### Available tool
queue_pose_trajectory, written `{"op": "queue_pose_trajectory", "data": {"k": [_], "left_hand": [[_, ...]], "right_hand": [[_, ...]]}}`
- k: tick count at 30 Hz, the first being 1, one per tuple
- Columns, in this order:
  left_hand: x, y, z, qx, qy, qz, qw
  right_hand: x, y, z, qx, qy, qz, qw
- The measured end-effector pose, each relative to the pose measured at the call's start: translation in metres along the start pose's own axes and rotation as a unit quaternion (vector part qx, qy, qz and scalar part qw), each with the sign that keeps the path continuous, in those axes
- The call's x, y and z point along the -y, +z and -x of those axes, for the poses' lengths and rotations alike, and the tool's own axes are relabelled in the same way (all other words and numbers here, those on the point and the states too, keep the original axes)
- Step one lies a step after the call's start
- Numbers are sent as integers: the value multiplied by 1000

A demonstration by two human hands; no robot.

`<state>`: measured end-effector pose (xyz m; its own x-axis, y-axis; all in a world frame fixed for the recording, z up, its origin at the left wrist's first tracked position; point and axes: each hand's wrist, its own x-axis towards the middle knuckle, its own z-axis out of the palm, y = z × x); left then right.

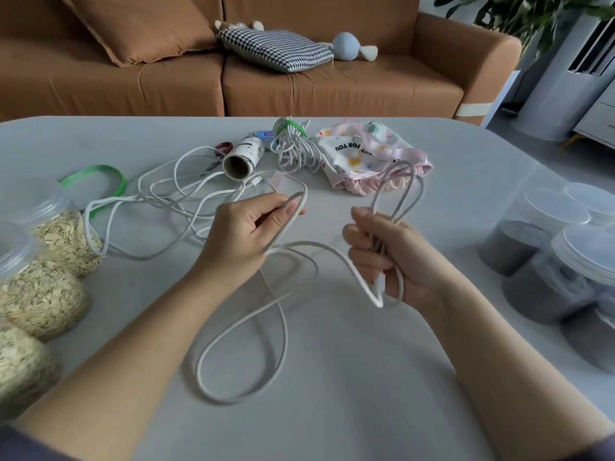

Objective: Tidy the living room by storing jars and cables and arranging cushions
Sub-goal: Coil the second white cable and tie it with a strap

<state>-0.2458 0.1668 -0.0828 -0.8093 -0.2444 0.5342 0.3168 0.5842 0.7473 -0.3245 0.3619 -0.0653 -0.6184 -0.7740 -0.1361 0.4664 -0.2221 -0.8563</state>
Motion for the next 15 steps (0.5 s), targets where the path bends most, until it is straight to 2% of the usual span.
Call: {"op": "queue_pose_trajectory", "data": {"k": [2,4,7,11,15], "left_hand": [[6,0,-1,-40,4,-41,998],[5,-2,-2,-76,10,-92,993],[6,-5,-1,-97,14,-145,985],[5,-4,-1,-130,-8,-149,980],[5,-4,-1,-136,-4,-178,975]], "right_hand": [[-2,-5,2,125,95,-30,987],[-4,-8,3,227,149,-29,962],[-6,-9,7,299,172,11,938],[-7,-5,12,274,184,56,942],[-10,-2,6,248,147,45,956]]}}
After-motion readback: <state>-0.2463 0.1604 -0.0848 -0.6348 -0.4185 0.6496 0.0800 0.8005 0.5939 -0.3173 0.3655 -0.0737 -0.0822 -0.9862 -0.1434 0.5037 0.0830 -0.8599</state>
